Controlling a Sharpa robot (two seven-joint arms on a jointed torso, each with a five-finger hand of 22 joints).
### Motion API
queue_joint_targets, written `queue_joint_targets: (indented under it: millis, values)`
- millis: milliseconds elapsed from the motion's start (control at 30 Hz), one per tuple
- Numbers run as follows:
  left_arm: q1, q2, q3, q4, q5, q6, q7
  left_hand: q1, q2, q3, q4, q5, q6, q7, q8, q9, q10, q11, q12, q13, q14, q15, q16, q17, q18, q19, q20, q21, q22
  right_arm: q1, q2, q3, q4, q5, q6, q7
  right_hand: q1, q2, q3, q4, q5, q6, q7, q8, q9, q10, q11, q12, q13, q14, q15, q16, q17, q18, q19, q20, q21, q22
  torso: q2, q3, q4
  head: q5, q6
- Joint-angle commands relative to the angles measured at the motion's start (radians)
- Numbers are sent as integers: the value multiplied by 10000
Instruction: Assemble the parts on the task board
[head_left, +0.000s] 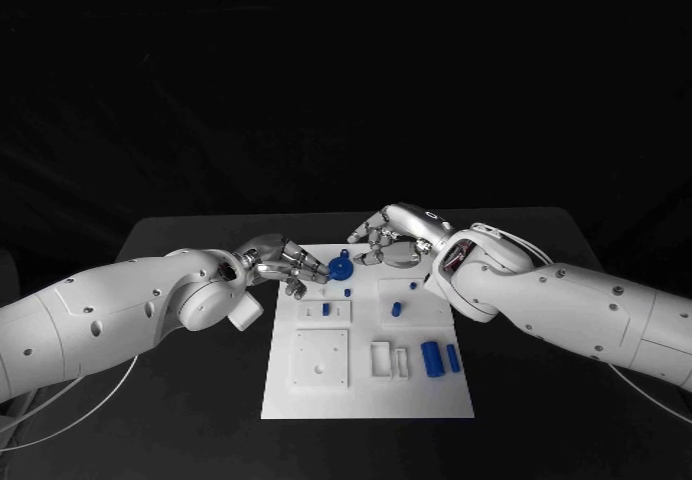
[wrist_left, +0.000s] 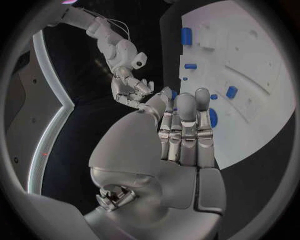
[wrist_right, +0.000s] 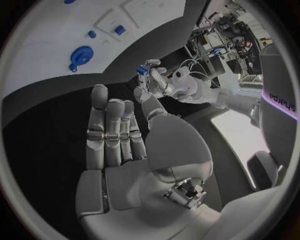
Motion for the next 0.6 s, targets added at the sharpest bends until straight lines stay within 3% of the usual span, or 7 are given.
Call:
queue_joint_targets:
  millis: [33, 300, 600]
  values:
    - [23, -33, 6, -61, 1557, 1249, -503, -108, 50, -121, -16, -39, -87, -10, -24, -9, -62, 7, 24, 7, -60, -24, -46, 29, 18, 17, -34, -111, 170, -7, -9, -85, 163, -1225, -619, 478, 112, -4, 77, -8, -77, 97, 0, -36, -12, 84, -26, -38, 6, 43, -39, -25, 16, 44, 2, -61, 57, 191, 2, -1, -13, 22, 7]
    - [24, -105, 4, -136, 2196, 1794, -662, -113, 79, -173, -28, -52, -73, -16, -23, -8, -55, 1, 27, 9, -68, -31, -49, 40, 10, 30, -38, -155, 172, -7, -21, -385, 430, -1956, -712, 551, 169, -1, 169, 0, -175, 355, -67, -39, -15, 167, -71, -17, 48, 133, -78, -5, 41, 30, 11, -96, 173, 200, 3, 2, -2, 40, 7]
    - [24, -116, 3, -138, 2306, 2024, -721, -113, 122, -221, -48, -52, -83, -14, -25, -8, -65, 4, 26, 8, -68, -28, -57, 48, 5, 47, -40, -199, 174, -7, -30, -577, 539, -2244, -642, 571, 191, -53, 281, -2, -144, 412, -80, -43, -21, 201, -84, -39, 93, 166, -93, -14, 79, 19, -20, -118, 292, 201, 11, -3, -6, 90, 23]
